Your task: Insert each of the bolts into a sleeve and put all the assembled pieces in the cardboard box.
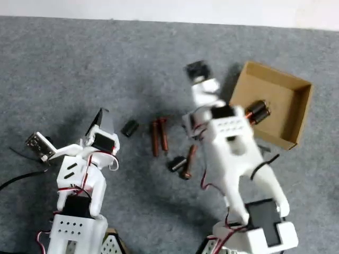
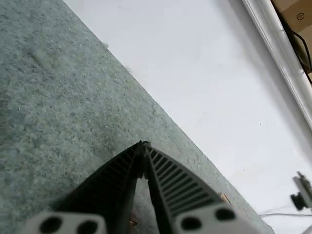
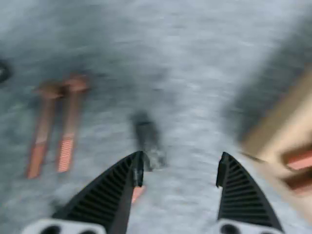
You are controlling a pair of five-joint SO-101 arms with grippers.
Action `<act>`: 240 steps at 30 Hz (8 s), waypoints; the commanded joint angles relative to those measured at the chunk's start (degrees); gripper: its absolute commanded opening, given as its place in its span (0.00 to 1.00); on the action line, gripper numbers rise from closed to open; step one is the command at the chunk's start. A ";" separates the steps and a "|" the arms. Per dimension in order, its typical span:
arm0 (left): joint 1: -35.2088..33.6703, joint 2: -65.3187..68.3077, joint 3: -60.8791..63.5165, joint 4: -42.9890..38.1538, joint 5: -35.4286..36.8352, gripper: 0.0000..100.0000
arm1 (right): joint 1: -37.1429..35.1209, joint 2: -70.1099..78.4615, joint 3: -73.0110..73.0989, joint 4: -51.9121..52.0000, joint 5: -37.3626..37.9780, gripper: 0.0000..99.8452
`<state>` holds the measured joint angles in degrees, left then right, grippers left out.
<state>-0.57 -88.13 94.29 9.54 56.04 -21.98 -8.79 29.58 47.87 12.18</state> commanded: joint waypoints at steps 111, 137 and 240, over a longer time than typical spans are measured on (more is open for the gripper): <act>14.99 92.88 -60.00 21.45 -26.81 0.13 | 1.80 -29.93 44.26 -39.34 6.68 0.00; 14.02 96.48 -67.82 32.97 -23.65 0.13 | 1.80 -29.49 44.18 -39.43 6.68 0.00; 14.55 58.86 -33.45 9.32 -19.08 0.00 | -1.45 -62.64 62.73 -39.43 6.59 0.00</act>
<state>13.76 -16.48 51.47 29.41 36.79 -21.19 -59.96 89.10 10.24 18.42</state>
